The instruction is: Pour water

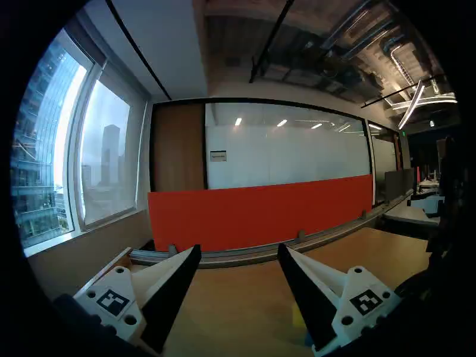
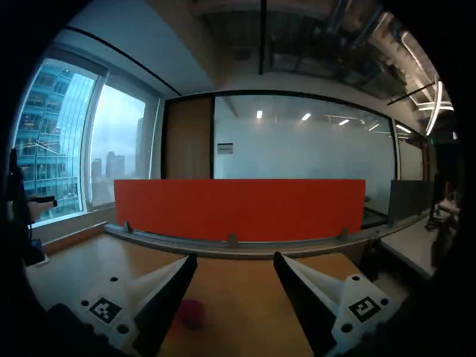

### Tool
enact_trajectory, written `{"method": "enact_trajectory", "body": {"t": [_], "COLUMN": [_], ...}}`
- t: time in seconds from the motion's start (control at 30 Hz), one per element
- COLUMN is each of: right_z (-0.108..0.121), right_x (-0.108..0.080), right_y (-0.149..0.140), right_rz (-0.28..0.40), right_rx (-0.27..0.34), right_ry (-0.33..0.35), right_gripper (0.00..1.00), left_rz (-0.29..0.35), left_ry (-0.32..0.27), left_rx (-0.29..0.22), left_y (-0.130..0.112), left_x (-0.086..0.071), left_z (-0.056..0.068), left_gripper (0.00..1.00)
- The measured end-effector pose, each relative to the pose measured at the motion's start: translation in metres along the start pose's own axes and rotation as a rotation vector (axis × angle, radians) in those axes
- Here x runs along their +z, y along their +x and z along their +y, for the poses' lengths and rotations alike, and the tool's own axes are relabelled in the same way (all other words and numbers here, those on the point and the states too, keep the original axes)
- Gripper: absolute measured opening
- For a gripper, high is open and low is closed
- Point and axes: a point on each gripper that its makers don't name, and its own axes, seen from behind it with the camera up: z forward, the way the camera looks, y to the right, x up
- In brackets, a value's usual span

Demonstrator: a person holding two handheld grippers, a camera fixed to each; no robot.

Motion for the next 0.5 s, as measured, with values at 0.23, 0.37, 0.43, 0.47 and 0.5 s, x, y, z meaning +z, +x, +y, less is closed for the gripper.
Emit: {"method": "enact_trajectory", "body": {"t": [0.23, 0.37, 0.43, 0.47, 0.5], "right_z": [-0.014, -0.022, -0.026, -0.029, -0.031], "right_x": [0.000, 0.000, 0.000, -0.001, -0.001], "right_y": [0.004, 0.006, 0.008, 0.009, 0.010], "right_rz": [-0.010, -0.011, -0.007, -0.004, -0.002], "right_rx": [0.013, 0.004, -0.003, -0.006, -0.010], "right_ry": [0.053, 0.089, 0.111, 0.123, 0.135], "right_gripper": [1.00, 1.00, 1.00, 1.00, 1.00], "left_rz": [-0.017, -0.026, -0.031, -0.034, -0.037], "left_ry": [-0.044, -0.086, -0.111, -0.123, -0.135], "left_rx": [0.017, 0.024, 0.025, 0.024, 0.022], "left_y": [0.003, 0.000, -0.001, -0.002, -0.002], "left_x": [0.005, 0.007, 0.008, 0.008, 0.009], "left_z": [0.008, 0.017, 0.021, 0.023, 0.026], "left_gripper": [0.95, 0.95, 0.95, 0.95, 0.95]}}
